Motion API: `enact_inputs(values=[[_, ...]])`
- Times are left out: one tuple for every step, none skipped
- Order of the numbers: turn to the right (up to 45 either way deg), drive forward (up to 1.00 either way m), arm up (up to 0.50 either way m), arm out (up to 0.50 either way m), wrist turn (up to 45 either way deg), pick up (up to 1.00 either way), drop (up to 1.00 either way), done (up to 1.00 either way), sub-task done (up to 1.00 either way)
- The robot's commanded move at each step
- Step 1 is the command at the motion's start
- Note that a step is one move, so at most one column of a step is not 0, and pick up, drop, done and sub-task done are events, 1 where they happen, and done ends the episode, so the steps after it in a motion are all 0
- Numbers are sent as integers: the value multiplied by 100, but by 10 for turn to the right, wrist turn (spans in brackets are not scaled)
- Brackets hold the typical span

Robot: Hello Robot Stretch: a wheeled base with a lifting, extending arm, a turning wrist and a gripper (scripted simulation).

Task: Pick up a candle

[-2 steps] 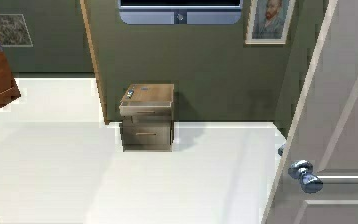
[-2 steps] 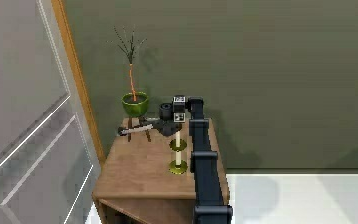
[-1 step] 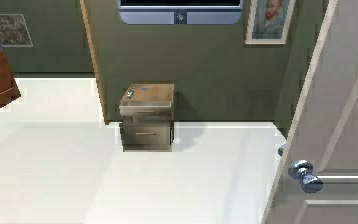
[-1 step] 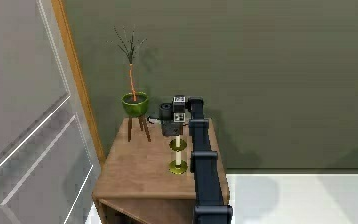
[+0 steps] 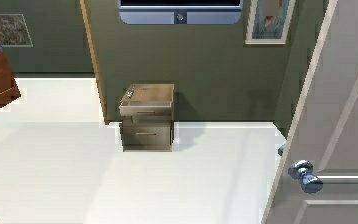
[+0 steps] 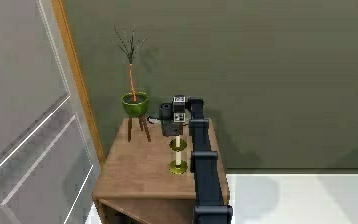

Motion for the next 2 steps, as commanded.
enact_inputs(values=[[0, 0, 10, 0, 0, 0, 0, 0, 0], [0, 0, 0, 0, 0, 0, 0, 100, 0]])
